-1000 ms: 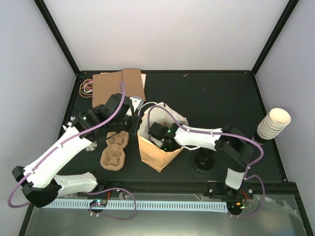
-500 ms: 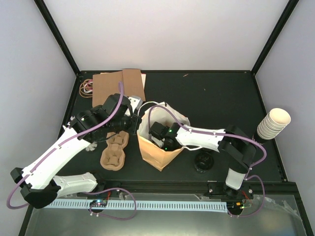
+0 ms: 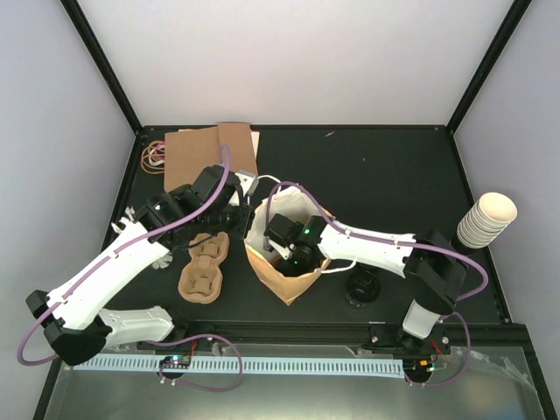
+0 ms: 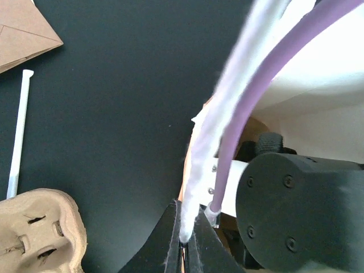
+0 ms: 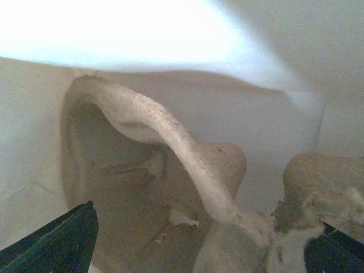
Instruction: Pack the takeout coffee
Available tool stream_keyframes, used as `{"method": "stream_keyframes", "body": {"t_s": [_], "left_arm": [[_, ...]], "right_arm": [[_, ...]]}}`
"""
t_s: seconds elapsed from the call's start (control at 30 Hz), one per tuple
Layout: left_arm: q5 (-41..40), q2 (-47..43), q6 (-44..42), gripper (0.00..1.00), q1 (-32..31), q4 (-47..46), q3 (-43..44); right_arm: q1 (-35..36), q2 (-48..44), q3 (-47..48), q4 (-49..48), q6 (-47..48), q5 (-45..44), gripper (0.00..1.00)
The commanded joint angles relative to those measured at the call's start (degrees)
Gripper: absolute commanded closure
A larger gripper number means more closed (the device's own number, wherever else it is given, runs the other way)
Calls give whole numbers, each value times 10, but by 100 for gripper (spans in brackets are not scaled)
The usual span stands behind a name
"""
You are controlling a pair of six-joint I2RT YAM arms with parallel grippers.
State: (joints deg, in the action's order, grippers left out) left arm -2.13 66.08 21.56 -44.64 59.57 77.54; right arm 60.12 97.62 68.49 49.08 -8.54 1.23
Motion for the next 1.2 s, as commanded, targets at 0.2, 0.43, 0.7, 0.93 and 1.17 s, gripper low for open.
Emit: {"method": "stream_keyframes", "body": {"t_s": [0.2,0.43,0.7,0.93,1.17], "left_arm": [[10,21,-7,99,0,17,31],[15,24,-13,99,1,23,45],[17,20,-17,98,1,22,52],[28,20,-18,99,0,23,52],[12,19,-16,98,1,33,46]], "right_arm": [[4,-69,81,48,-9,-50,12],[4,-108,136,92,-21,-81,12],[4,-149,158,94,-30,-95,12],[3,-171,144,52,-50,-122,19],[3,-236,111,-25,-65,-157,23]]}}
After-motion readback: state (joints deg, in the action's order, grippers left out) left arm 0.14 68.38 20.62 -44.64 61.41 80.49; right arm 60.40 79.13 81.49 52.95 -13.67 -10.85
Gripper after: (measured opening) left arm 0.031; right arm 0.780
